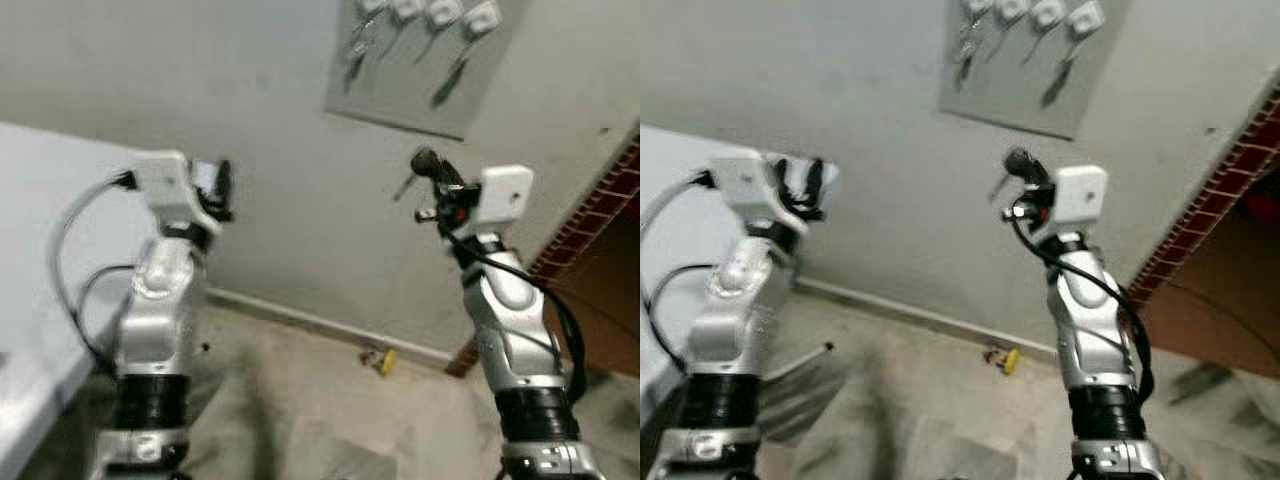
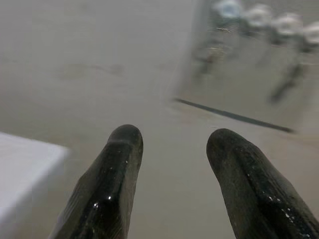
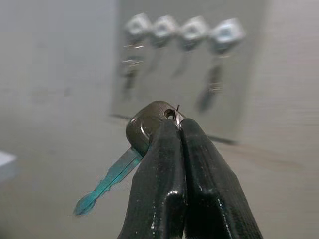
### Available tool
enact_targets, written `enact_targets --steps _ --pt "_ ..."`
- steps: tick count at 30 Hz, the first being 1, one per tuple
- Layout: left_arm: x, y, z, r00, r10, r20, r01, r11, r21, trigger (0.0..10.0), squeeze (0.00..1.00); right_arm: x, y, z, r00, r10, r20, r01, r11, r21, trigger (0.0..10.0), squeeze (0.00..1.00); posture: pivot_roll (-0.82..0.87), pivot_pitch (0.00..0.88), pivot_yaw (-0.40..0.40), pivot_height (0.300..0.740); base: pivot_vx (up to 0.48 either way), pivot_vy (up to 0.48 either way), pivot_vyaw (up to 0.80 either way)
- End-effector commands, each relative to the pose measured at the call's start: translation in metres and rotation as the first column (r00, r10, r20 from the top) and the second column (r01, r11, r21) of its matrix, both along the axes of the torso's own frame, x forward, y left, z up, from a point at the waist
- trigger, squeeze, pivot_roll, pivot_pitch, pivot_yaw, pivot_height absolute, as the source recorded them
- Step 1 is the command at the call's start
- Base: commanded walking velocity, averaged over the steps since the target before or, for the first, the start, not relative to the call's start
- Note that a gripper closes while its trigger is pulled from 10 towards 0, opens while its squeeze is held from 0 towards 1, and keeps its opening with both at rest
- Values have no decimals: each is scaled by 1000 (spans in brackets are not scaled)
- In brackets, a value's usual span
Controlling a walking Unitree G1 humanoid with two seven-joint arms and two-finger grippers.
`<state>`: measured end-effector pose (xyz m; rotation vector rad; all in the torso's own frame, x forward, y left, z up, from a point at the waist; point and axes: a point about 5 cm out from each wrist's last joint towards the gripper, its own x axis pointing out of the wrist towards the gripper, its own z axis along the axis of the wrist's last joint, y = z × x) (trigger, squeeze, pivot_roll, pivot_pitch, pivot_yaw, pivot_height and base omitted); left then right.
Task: Hang keys on a hook
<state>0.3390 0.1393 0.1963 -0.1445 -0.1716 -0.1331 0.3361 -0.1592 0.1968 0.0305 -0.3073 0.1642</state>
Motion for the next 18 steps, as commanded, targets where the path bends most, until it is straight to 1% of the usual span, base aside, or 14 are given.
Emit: enact_targets --steps 1,7,18 --pt "0 6 6 1000 9 14 -9 1000 0 10000 0 -1 3 9 999 7 38 -7 1000 6 10000 0 -5 53 -73 740 0 0 0" --pt "1 6 6 1000 0 11 0 1000 -16 10000 0 -2 4 8 999 23 31 -24 1000 16 10000 0 -7 55 -71 740 0 0 0" --pt "2 6 7 1000 1 1 -1 999 -32 10000 0 -3 3 7 999 27 20 -28 1000 11 10000 0 -12 59 -68 740 258 0 0"
